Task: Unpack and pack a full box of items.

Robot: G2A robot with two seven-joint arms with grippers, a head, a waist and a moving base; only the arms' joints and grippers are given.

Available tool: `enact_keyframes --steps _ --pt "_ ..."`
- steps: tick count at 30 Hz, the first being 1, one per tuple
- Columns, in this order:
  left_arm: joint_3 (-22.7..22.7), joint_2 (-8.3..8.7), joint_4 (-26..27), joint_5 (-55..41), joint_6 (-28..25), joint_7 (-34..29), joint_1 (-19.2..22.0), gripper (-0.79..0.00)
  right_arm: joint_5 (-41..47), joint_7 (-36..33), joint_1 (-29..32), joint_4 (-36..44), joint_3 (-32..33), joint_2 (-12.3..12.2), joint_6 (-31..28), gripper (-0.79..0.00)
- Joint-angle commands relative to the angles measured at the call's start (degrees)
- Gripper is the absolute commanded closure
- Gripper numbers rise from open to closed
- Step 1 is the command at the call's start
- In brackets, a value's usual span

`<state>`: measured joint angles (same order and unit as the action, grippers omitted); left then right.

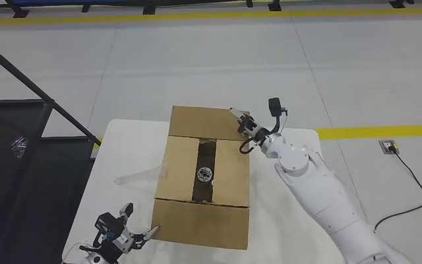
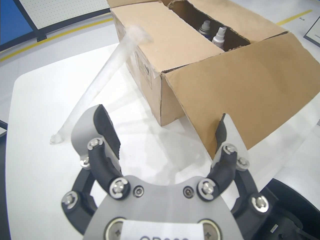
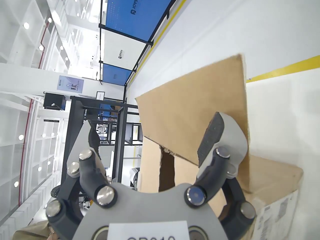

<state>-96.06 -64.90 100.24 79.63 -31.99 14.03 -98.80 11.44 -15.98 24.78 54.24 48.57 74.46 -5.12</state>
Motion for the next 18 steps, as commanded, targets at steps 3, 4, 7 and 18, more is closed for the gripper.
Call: enact_keyframes --steps 3,4,7,18 --pt "0.15 0.06 -0.07 0.23 0.21 0.05 -0.08 -0.785 3.12 -2.76 -3.39 -9.0 -1.85 2.18 -2.06 -0.785" --pt "0.22 0.07 -0.09 0.27 0.23 0.06 -0.06 -0.785 3.78 -3.19 -4.09 -10.83 -2.19 2.72 -2.62 -0.785" --pt "0.51 0.09 -0.17 0.46 0.47 -0.03 0.0 -0.785 6.0 -4.91 -5.5 -15.23 -2.7 4.11 -5.23 -0.785" --pt "0.27 0.2 1.55 -0.15 1.16 2.57 -0.59 -0.785 13.44 -22.47 -4.9 -13.39 1.12 4.33 -19.27 -0.785"
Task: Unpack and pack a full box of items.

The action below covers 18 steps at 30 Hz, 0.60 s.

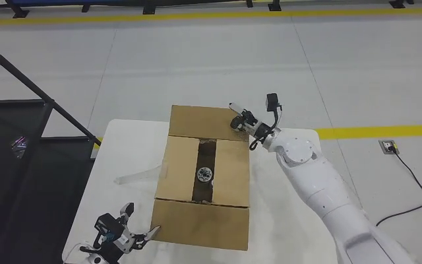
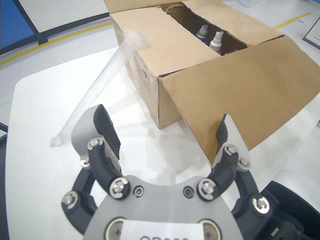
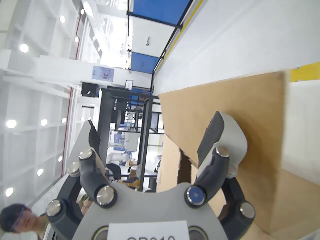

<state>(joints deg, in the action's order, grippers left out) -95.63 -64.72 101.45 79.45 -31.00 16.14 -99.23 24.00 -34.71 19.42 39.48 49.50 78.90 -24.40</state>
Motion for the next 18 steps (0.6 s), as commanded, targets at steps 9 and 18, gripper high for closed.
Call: enact_keyframes --steps 9,18 --pt "-4.98 -0.02 2.44 -4.1 4.38 4.58 -2.65 -0.785 -0.93 -19.23 3.8 11.25 -2.24 -0.3 8.42 -0.785" --pt "-8.05 -0.02 1.48 -8.03 4.08 5.38 -3.93 -0.785 -3.69 -16.66 2.74 7.12 -8.47 3.08 13.33 -0.785"
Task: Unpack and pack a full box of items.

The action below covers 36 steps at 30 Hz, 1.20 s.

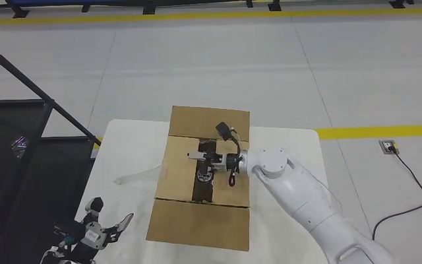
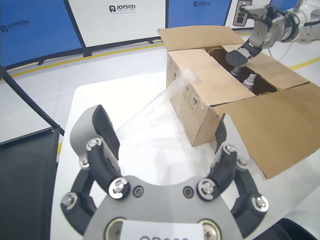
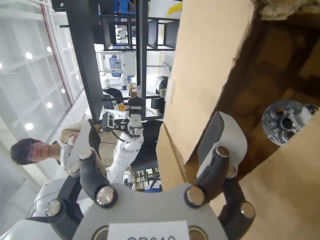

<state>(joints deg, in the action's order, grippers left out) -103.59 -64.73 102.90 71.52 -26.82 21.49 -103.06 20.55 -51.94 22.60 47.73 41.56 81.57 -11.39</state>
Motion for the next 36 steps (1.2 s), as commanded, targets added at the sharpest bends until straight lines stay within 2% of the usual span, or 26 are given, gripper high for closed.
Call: enact_keyframes --steps 1,8,14,21,28,36 --pt "-0.15 -0.01 0.09 -0.11 -0.18 0.06 -0.23 -0.785 -0.81 1.54 -0.93 -2.08 -1.2 0.92 0.51 -0.785" --pt "0.2 -0.11 0.73 0.46 -0.06 0.21 -0.98 -0.785 0.41 2.99 -2.81 -7.9 -3.68 4.15 -1.12 -0.785" --pt "1.0 -0.15 1.9 1.87 -0.54 0.38 -1.43 -0.785 9.94 -3.45 -3.61 -12.56 -1.23 5.91 -7.7 -0.785" --pt "2.13 -0.2 4.47 3.62 -0.17 -0.63 -1.23 -0.785 13.57 -5.9 -4.31 -12.91 0.19 7.25 -12.65 -0.785" --pt "4.98 -0.25 6.15 6.28 1.68 -5.6 2.82 -0.785 13.94 -4.92 -4.58 -11.28 -0.36 9.0 -13.82 -0.785" --pt "10.23 -0.7 4.35 5.2 5.1 -11.6 10.28 -0.785 15.65 -6.61 -5.51 -11.89 -1.3 11.52 -16.36 -0.785"
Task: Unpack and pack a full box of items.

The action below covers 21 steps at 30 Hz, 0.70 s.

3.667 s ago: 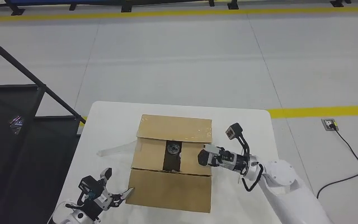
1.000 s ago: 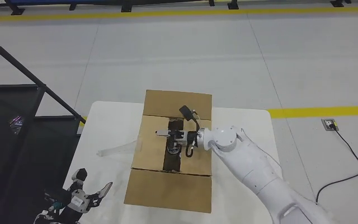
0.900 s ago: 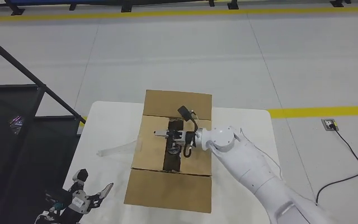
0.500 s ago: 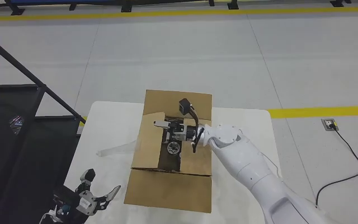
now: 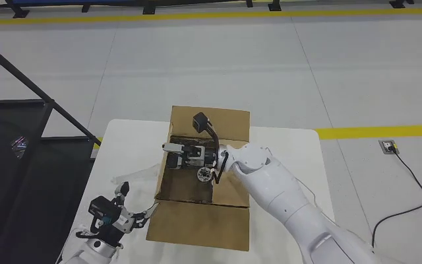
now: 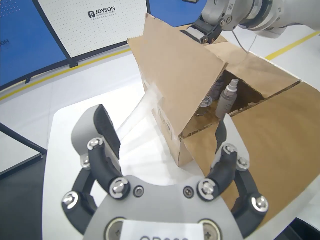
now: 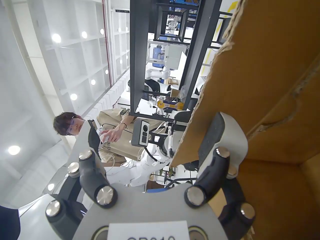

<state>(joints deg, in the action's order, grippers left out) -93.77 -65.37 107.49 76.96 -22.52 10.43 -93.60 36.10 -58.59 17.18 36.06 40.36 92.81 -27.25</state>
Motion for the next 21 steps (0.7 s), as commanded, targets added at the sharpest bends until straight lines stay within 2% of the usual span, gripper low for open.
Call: enact_keyframes --steps 1,4,9,15,21 --pt "0.94 -0.16 -0.45 -0.71 1.62 -1.1 1.53 -0.785 0.43 -0.79 -0.18 -0.43 -0.31 0.62 -0.59 -0.785" --pt "2.02 -0.47 -1.32 -3.08 4.31 -2.94 3.76 -0.785 2.95 -3.47 -0.7 -1.95 -0.12 1.57 -0.51 -0.785" --pt "2.39 -0.66 -2.8 -4.78 5.94 -4.59 6.05 -0.785 5.36 -8.25 -1.68 -5.0 0.15 2.84 -1.3 -0.785" --pt "-0.83 -0.54 -1.75 -6.23 6.59 -3.15 3.59 -0.785 5.1 -11.73 -2.62 -6.88 1.23 3.16 -4.67 -0.785" --pt "-4.88 -0.45 -1.52 -8.28 8.21 -3.51 1.73 -0.785 1.58 -12.41 -2.54 -4.85 3.43 1.36 -6.03 -0.785"
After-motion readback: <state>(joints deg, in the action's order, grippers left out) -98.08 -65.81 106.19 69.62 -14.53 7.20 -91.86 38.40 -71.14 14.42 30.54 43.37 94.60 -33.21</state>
